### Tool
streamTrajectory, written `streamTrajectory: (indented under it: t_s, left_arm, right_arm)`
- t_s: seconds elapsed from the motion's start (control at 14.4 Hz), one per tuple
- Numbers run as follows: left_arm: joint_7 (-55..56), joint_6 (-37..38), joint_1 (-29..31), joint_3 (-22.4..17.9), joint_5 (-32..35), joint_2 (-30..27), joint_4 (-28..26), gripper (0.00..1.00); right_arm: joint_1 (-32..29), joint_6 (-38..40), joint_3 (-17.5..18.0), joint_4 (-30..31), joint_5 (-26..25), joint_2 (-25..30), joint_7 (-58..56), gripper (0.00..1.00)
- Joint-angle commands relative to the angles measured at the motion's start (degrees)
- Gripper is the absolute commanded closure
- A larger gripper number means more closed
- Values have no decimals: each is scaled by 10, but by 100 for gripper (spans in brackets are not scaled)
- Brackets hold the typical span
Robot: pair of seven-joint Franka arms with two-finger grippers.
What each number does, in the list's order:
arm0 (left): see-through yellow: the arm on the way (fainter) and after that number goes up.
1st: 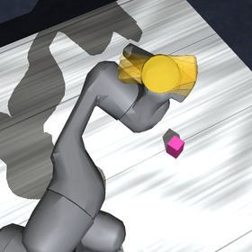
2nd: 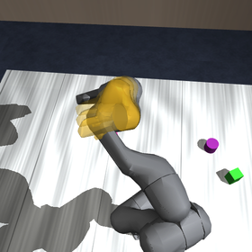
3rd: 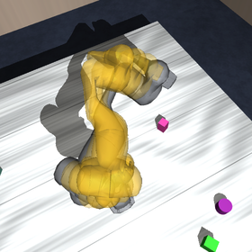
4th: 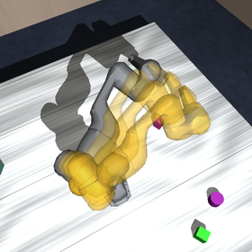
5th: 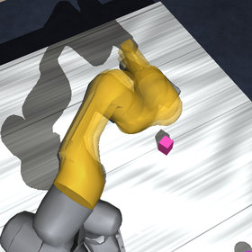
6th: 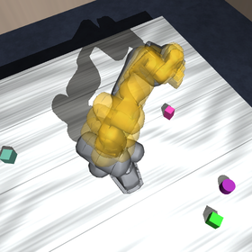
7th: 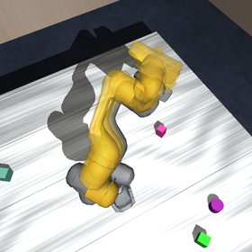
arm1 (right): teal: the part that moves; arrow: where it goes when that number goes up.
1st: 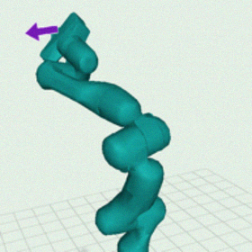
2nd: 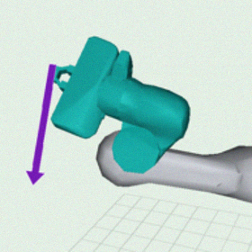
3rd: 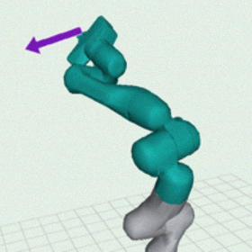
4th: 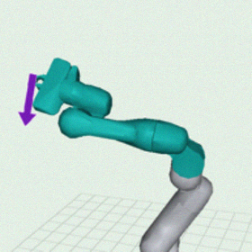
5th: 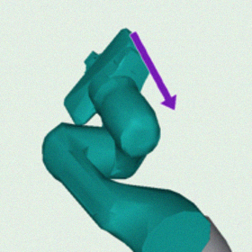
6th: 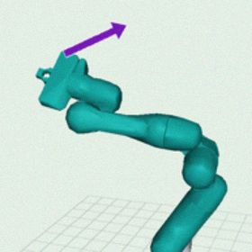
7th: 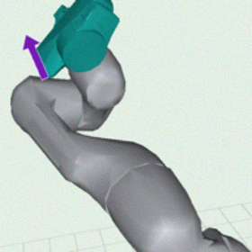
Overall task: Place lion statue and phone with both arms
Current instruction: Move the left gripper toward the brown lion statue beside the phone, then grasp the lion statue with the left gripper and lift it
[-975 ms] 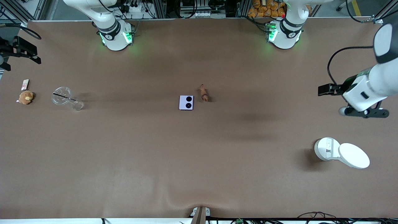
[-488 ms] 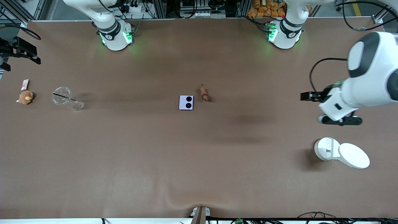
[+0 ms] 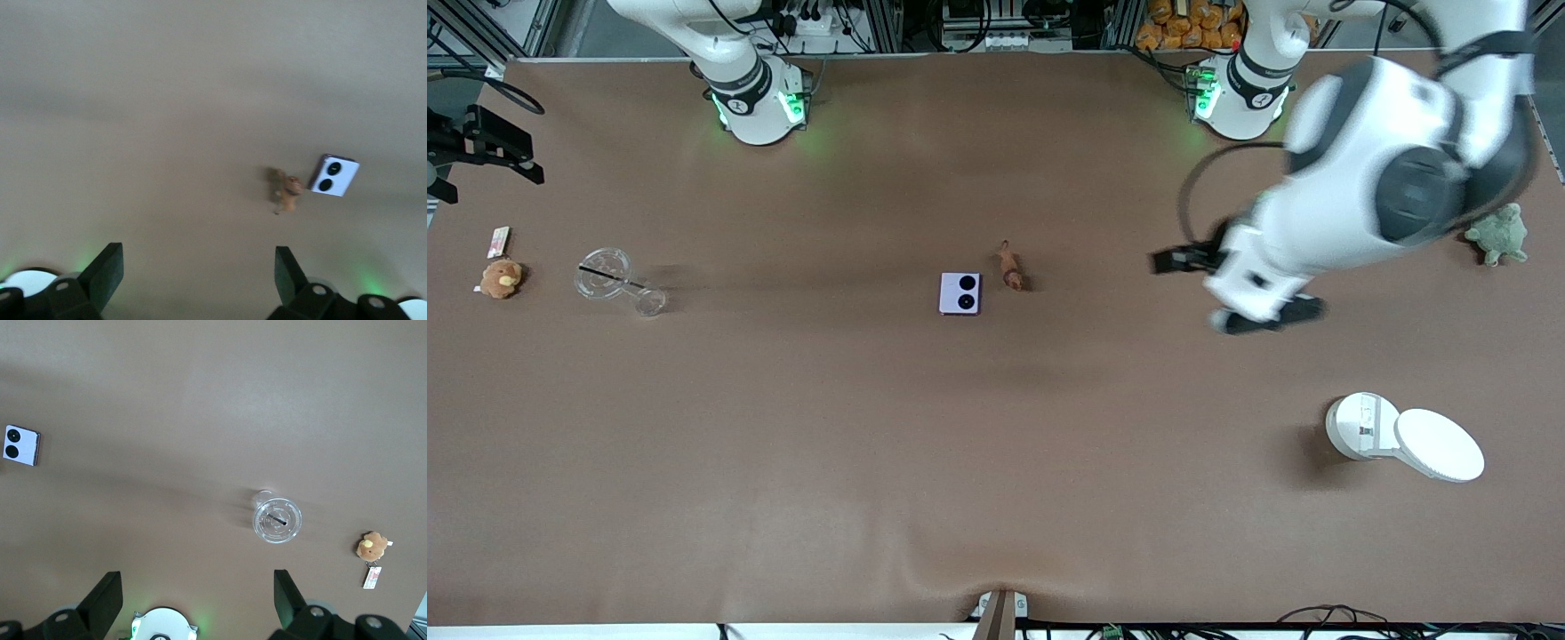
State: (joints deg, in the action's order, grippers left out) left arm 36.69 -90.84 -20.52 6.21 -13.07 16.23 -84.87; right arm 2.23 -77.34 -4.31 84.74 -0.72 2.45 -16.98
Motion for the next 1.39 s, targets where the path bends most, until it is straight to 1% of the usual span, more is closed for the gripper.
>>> streamTrajectory:
  t_s: [0.0, 0.07, 0.21, 0.35, 0.56, 0.63, 0.77, 0.91, 1.05, 1.18, 1.32]
  left_arm:
    - [34, -13, -52, -7, -6, 18, 0, 0]
    - [34, -16, -65, -7, -6, 25, -8, 0]
    - [36, -57, -94, -7, -6, 27, -44, 0]
    - [54, -117, -117, -7, -6, 26, -97, 0]
    - [88, -215, -166, -7, 15, 25, -185, 0]
    - [97, -252, -175, -5, 15, 28, -201, 0]
    - [125, -302, -195, -7, 16, 66, -199, 0]
    - [171, -346, -224, -9, 53, 103, -195, 0]
    - [204, -382, -226, -9, 92, 141, -178, 0]
    - [223, -384, -226, -10, 95, 189, -129, 0]
    - [226, -384, -227, -10, 96, 211, -112, 0]
  right_arm:
    - [-8, 7, 4, -9, 11, -7, -4, 0]
    - [-8, 7, 4, -9, 11, -7, -5, 0]
    - [-9, 7, 4, -9, 11, -7, -4, 0]
    - [-9, 7, 4, -9, 11, -8, -5, 0]
    - [-9, 7, 4, -9, 11, -8, -4, 0]
    - [-9, 7, 4, -9, 11, -8, -4, 0]
    - [-9, 7, 4, -9, 11, -8, -4, 0]
    - [-9, 8, 4, -9, 11, -9, -4, 0]
    - [-9, 7, 4, -9, 11, -9, -5, 0]
    - [-9, 7, 4, -9, 11, -9, -5, 0]
    - [-9, 6, 4, -9, 11, -9, -4, 0]
